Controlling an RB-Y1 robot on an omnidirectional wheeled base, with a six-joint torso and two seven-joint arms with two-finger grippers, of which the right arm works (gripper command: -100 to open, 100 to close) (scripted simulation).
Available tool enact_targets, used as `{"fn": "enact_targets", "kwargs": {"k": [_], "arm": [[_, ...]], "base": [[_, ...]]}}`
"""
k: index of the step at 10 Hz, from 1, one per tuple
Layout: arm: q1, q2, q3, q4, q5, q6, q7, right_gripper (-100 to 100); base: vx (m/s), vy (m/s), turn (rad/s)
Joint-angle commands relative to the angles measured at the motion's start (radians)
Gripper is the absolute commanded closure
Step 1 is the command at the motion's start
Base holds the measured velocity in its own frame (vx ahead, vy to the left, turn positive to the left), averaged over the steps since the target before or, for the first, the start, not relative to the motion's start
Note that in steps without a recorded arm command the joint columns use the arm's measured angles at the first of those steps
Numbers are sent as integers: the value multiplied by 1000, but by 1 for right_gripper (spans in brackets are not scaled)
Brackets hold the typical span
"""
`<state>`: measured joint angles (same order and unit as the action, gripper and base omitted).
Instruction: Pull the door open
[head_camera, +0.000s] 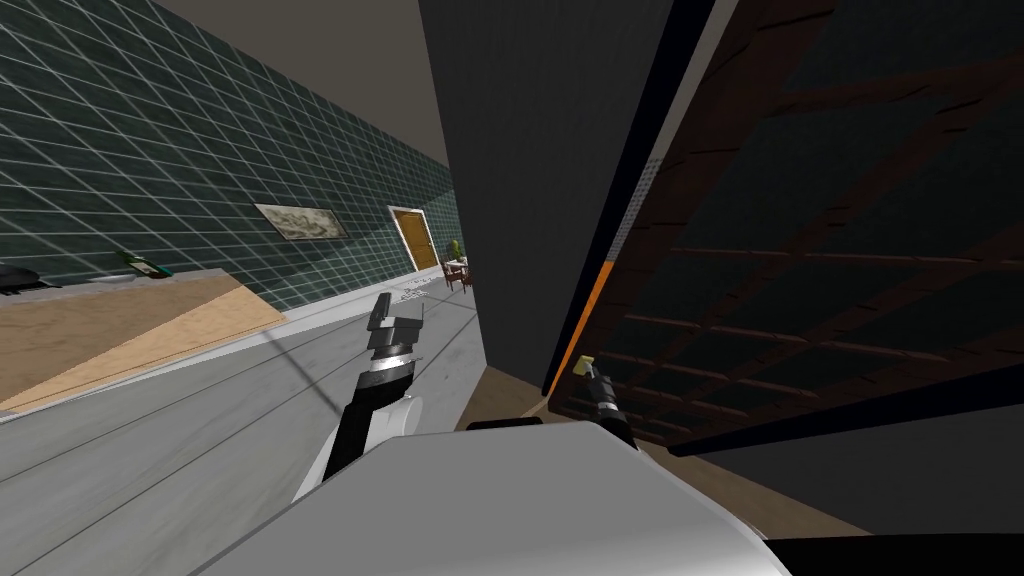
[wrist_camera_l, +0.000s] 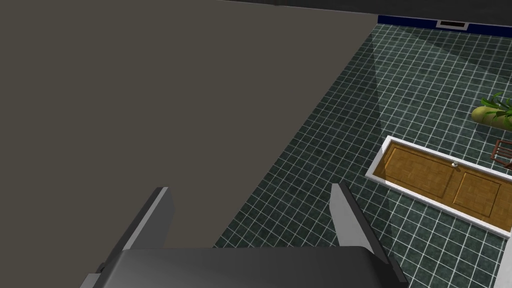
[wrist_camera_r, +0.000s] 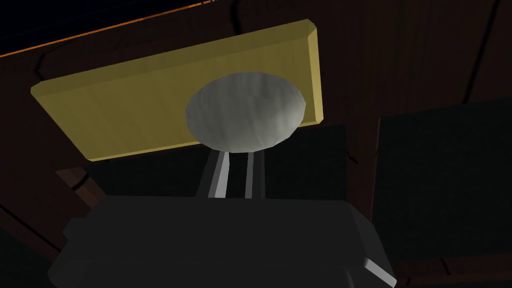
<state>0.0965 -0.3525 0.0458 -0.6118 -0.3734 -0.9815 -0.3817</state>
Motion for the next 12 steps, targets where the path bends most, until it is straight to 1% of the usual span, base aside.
{"fn": "enact_targets", "kwargs": {"k": [1, 2, 5, 11, 12], "arm": [[-3, 7, 9, -16, 0, 3, -50, 100], [-15, 10, 4, 10, -15, 1, -67, -100], [-30, 23, 5, 12, -38, 6, -123, -100], [-75, 62, 7, 18, -105, 19, -287, -100], [-75, 62, 7, 18, -105, 19, -294, -100]], "base": [[-43, -14, 17], [-82, -35, 59], [-109, -14, 50], [-97, -19, 63], [-69, -21, 25]]}}
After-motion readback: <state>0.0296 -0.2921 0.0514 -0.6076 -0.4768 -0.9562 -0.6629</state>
